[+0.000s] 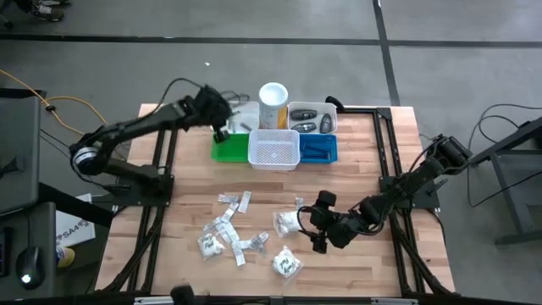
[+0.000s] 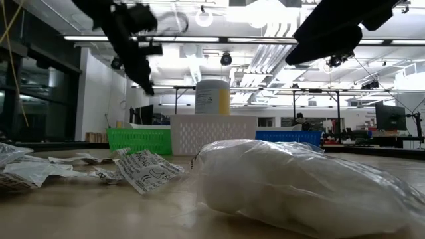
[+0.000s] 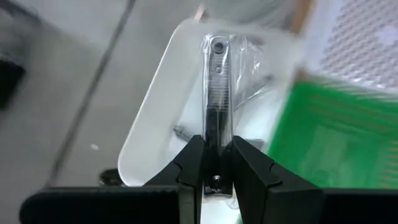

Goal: Pick & Place Travel size toiletries
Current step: Put the silver nail cutter into the top left white bin

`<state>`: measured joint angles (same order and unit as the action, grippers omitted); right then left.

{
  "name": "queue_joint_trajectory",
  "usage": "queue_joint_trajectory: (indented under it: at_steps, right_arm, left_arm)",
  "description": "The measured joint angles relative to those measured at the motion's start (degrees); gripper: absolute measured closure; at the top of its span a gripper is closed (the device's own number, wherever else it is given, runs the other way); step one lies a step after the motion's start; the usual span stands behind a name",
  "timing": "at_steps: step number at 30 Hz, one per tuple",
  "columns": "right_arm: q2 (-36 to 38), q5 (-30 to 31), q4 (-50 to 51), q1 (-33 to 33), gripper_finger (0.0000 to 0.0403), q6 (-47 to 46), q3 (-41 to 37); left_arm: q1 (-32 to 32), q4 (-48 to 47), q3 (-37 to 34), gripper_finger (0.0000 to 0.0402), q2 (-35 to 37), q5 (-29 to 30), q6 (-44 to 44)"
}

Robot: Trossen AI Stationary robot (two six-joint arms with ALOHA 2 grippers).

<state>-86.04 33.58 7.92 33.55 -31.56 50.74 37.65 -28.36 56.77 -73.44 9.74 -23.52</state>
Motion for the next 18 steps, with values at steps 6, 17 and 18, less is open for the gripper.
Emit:
queue_joint_trajectory:
  at_steps: [6,17,18]
  right_arm:
    - [0.0,1.18,0.01,-1.54,0.0106,-0.1,0.0]
    - [0.0,0.93,0.04,-5.18,0.0106,0.3,0.0]
    - [0.0,0.9,0.04,-5.34,0.0106,0.51,0.0]
  left_arm:
    - [10.72,3.65,-0.04,0.0349,-8.99,-9.66,-0.23]
    - [12.57,8.24,-0.02,0.031,-15.9,-10.5,-0.03]
    - [12.5,8.31,-0.02,0.0305,-15.9,-10.76,-0.03]
